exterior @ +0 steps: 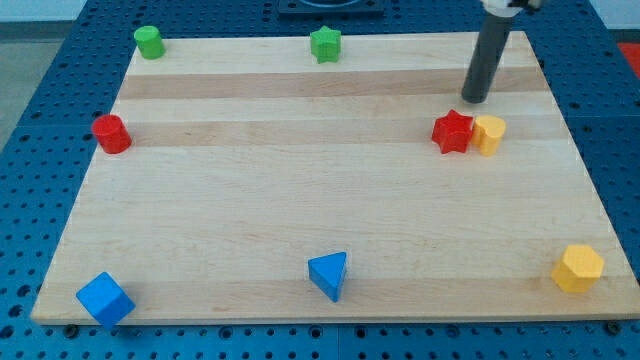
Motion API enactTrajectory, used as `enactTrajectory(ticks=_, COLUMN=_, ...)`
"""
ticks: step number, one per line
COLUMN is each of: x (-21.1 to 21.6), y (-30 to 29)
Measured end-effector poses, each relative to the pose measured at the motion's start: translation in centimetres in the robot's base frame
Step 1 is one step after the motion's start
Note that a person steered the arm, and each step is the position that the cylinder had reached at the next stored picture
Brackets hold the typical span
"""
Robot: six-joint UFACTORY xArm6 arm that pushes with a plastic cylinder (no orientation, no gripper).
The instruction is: Push the red star towards the bottom of the yellow heart
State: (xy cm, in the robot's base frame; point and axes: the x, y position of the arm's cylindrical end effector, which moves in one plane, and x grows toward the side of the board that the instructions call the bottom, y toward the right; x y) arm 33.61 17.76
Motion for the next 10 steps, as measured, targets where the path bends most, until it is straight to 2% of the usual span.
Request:
enactTrajectory(ticks=2, x=5.6, y=-5.7)
enactTrajectory(ticks=5, x=9.9, y=-6.7)
enactTrajectory(ticks=7, x=9.6, y=-6.7)
enactTrajectory(ticks=9, x=4.5, y=-6.8)
enactTrajectory(ticks=10, x=3.5, y=-6.8)
